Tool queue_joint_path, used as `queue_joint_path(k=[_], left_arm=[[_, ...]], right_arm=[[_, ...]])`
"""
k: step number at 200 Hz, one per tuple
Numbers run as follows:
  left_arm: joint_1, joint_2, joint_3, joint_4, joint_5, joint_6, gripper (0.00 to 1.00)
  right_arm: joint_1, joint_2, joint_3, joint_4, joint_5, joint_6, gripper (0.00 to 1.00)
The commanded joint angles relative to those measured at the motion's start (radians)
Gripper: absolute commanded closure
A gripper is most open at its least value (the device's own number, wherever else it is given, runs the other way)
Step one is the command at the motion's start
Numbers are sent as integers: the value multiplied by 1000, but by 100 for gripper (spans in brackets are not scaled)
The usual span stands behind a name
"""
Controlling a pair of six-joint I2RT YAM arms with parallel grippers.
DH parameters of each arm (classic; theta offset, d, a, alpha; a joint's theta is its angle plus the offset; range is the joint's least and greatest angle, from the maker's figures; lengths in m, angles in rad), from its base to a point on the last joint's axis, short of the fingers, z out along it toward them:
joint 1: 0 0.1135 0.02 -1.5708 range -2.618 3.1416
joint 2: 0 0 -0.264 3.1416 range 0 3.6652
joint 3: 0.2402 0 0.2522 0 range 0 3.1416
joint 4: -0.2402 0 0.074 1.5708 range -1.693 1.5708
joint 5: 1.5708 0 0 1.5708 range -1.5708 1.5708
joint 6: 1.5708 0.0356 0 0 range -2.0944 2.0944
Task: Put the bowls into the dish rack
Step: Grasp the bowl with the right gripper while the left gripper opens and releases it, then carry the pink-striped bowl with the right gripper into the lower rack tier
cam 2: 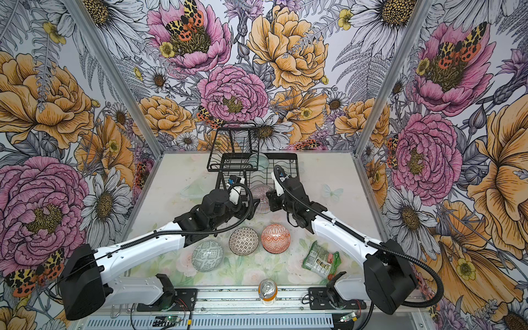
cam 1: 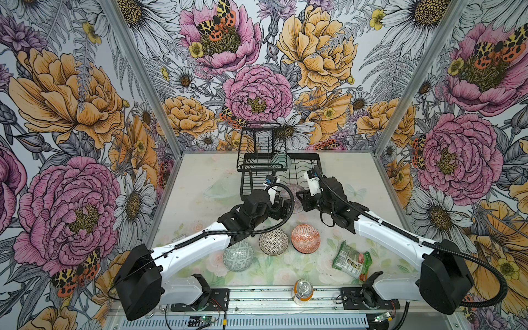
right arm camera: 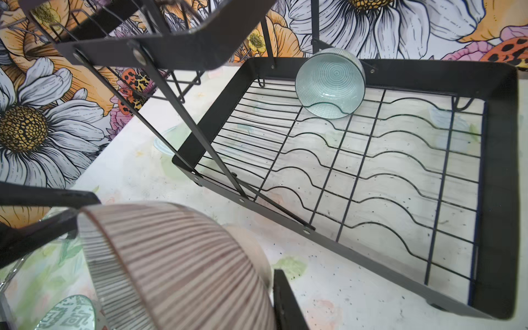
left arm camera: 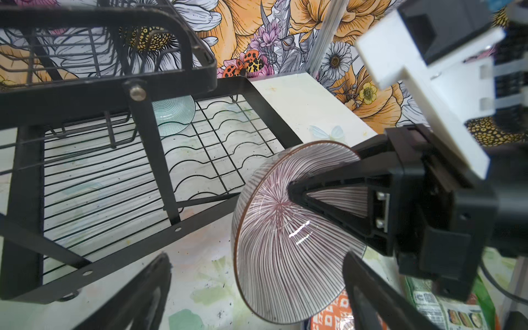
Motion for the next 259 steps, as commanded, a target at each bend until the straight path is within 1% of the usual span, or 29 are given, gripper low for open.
queue_joint_path(k=[1,29,72,127,157,196,220,247,259], left_arm=[[18,-50,15,-79,23,20,1],[65,-70,-14,-90,80,16,1],[81,-61,-10,-106,88,24,1],[89,-45,-1,-108,95,29,1],[90,-38,-7,-102,106,27,1],[95,-34,-9,-105,118,28,1],[97,-34,-10,-110,121,32,1],[101,-34,-12,-109,126,34,1],[104,-32,-13,-109,129,34,1]], right_arm=[[-13,-40,8,17,48,-69,100],[-41,-43,10,6,98,-185,100],[-89,-30,39,21,241,-414,100],[-126,32,94,189,390,-663,100],[-140,85,79,343,387,-832,100],[-162,180,102,460,372,-973,100],[-184,240,113,545,359,-1032,100],[-215,312,142,618,354,-1065,100],[-231,339,156,633,328,-1077,100]])
